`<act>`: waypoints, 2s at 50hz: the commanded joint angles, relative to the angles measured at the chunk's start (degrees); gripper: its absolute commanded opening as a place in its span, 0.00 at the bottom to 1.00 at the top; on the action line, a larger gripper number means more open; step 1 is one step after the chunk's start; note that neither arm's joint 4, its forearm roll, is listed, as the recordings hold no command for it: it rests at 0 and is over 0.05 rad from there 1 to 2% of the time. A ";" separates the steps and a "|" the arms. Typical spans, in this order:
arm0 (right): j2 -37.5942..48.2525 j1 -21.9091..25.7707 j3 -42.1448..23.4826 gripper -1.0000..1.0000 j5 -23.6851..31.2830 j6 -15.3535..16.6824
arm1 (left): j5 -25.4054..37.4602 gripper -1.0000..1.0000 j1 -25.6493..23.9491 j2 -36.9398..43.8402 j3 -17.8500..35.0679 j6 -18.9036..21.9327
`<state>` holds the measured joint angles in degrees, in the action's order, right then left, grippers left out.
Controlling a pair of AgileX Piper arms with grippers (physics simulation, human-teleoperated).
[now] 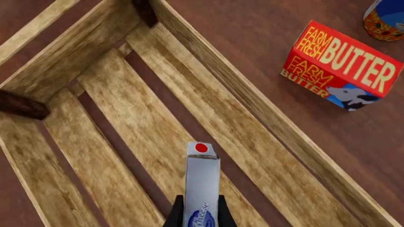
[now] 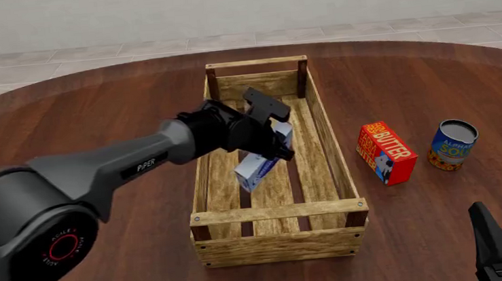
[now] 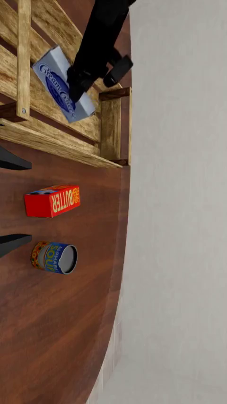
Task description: Pick up the cream cheese and put it in the tray.
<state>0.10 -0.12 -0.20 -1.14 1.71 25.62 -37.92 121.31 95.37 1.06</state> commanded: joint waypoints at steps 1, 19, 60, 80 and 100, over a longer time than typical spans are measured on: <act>0.00 0.00 0.00 1.00 0.01 0.00 | 0.96 0.00 -1.27 6.22 -3.69 2.44; 0.00 0.00 0.00 1.00 0.01 0.01 | 2.72 0.00 -3.16 11.26 1.24 1.08; 0.00 0.00 0.00 1.00 -0.01 0.01 | 2.37 1.00 -1.40 12.83 2.47 3.10; 0.00 0.01 0.00 1.00 0.00 0.01 | 2.09 1.00 -0.30 8.87 0.70 5.12; 0.00 0.00 0.00 1.00 0.00 0.01 | 2.84 1.00 -0.47 2.81 -0.44 5.17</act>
<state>0.10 -0.11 -0.20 -1.14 1.71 27.90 -38.14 126.44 95.94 6.09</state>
